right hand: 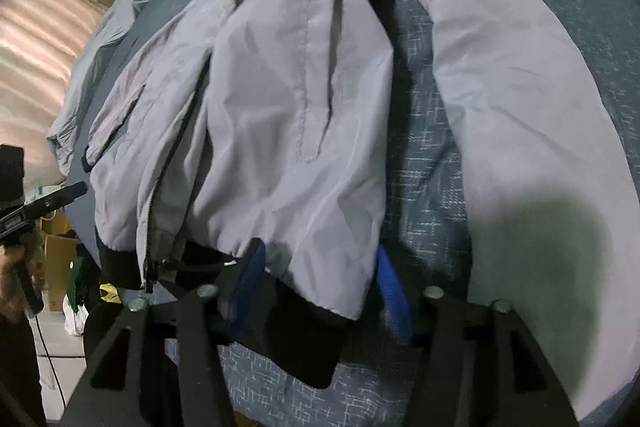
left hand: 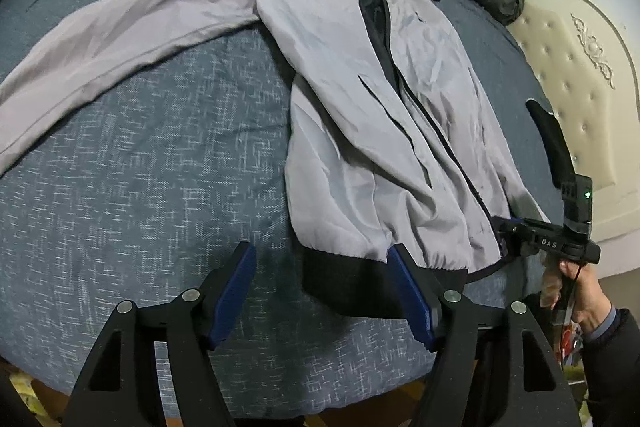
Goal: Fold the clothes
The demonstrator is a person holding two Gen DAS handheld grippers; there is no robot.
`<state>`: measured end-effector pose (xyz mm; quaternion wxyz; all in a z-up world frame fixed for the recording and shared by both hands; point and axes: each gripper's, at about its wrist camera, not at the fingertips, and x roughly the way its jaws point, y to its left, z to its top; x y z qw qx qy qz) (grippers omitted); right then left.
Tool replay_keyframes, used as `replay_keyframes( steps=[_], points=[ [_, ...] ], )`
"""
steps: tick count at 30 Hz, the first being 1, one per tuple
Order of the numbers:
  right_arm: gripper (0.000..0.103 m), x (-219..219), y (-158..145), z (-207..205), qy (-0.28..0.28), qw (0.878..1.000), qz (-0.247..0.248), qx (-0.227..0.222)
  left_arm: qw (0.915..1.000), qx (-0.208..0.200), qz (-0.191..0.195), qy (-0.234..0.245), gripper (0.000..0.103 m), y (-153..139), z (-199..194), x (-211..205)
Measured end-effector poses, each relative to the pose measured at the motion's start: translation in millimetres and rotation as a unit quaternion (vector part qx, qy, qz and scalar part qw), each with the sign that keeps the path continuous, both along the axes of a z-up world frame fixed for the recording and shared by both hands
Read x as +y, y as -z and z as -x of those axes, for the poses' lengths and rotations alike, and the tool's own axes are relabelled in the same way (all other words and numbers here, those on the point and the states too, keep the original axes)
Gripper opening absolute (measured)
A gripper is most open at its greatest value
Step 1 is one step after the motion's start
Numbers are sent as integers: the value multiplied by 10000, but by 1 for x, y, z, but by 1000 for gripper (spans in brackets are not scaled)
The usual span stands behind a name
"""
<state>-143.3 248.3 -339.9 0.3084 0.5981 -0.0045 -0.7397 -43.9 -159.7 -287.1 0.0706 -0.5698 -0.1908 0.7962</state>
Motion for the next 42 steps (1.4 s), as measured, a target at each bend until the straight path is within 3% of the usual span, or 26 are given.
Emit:
replay_keyframes(
  steps=[3, 6, 13, 18, 21, 27, 31, 33, 34, 39, 42],
  points=[
    [8, 1, -4, -3, -59, 9999, 43, 82, 10000, -67, -36, -11, 72, 6, 1, 2],
    [7, 2, -8, -6, -118, 9998, 85, 164, 9999, -134, -72, -23, 72, 13, 2, 4],
    [6, 54, -47, 10, 85, 9980, 68, 618, 9996, -181, -186, -92, 73, 24, 6, 7],
    [6, 71, -52, 14, 250, 9974, -37, 677, 9992, -163, -335, -134, 72, 34, 11, 10],
    [6, 77, -53, 13, 305, 9972, -49, 688, 9985, -203, -492, -96, 58, 40, 12, 14],
    [6, 87, -60, 9, 286, 9973, -51, 674, 9991, -59, -413, 38, 50, 31, 12, 20],
    [6, 85, -56, 10, 267, 9977, -59, 613, 9991, 12, -432, 53, 51, 24, 12, 20],
    [6, 86, -53, 11, 282, 9980, -31, 569, 9988, -56, -488, -38, 65, 28, 14, 17],
    [6, 86, -52, 10, 286, 9981, -18, 553, 9988, -111, -462, -74, 66, 32, 15, 17],
    [6, 86, -50, 8, 292, 9984, 71, 472, 9985, -219, -498, 87, 66, 43, 19, 26],
    [6, 86, -50, 7, 290, 9986, 106, 436, 9991, -64, -424, -15, 66, 32, 18, 29]
  ],
)
